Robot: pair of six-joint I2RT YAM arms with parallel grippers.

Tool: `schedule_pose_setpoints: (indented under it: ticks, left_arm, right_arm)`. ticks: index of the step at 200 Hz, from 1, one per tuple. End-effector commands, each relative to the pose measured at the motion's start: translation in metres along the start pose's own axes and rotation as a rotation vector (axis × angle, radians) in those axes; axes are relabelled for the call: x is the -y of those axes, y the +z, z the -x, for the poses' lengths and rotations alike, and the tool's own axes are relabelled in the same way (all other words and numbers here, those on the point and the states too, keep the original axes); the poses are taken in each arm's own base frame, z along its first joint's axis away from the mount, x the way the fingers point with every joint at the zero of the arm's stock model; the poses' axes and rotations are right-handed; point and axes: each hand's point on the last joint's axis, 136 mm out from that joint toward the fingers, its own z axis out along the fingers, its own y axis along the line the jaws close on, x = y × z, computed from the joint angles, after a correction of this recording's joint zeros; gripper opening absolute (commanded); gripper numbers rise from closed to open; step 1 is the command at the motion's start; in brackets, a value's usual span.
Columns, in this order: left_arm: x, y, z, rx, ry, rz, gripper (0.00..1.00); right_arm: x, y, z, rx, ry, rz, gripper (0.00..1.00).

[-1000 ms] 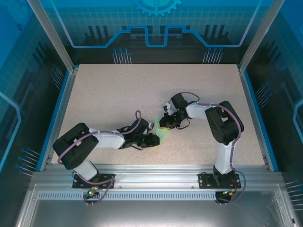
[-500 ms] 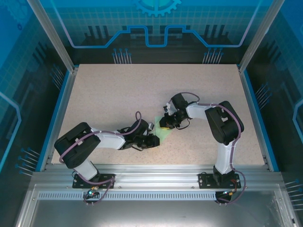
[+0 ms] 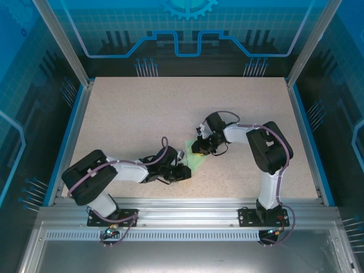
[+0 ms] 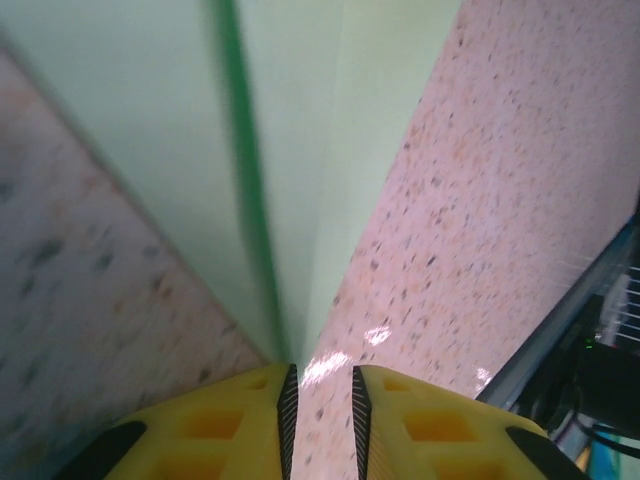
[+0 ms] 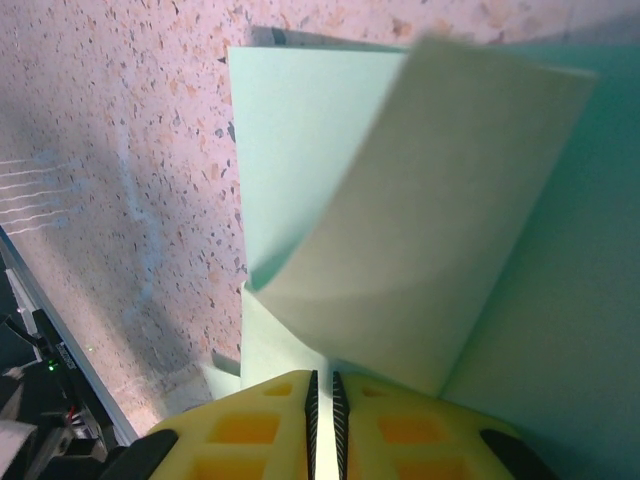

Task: Fold a paper plane with a square sheet of paper (pick it up from the middle)
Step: Fourth fold the wing at the center of the table.

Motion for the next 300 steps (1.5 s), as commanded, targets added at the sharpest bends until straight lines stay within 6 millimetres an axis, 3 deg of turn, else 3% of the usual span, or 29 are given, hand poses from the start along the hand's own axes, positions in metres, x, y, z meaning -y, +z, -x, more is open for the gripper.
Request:
schedule_pose_setpoints:
  ticks: [1,46,105,142,162,208,250,300]
  left_arm:
    - [-0.008,-0.021,0.006,0.057,0.021,0.089,0.24]
    - [0.015,-0.030,0.044,0.153,0.006,0.041,0.19]
    - [0.036,-0.001,0.065,0.132,0.001,-0.022,0.15]
    - [0.013,0.015,0.062,0.106,-0.028,0.049,0.14]
    - [-0.011,0.024,0.054,0.076,-0.063,0.130,0.12]
    - [-0.051,0.031,0.033,0.034,-0.140,0.228,0.06]
    - [-0.059,0.025,0.025,0.024,-0.128,0.253,0.05]
    - [-0.052,0.026,0.029,0.024,-0.114,0.238,0.05]
  right_arm:
    - [0.014,0.003,-0.009,-0.020,0.016,-0.058,0.15]
    - [0.013,0.002,-0.007,-0.018,0.012,-0.061,0.15]
    - [0.013,0.002,-0.008,-0.020,0.013,-0.063,0.15]
    - [0.013,0.003,-0.008,-0.022,0.013,-0.060,0.15]
    - [0.011,0.002,-0.008,-0.021,0.011,-0.054,0.15]
    - [-0.013,-0.016,-0.002,0.027,-0.035,0.003,0.16]
    - [-0.025,-0.039,0.001,0.099,-0.073,-0.002,0.16]
    - [-0.027,-0.010,-0.022,-0.005,-0.077,0.040,0.16]
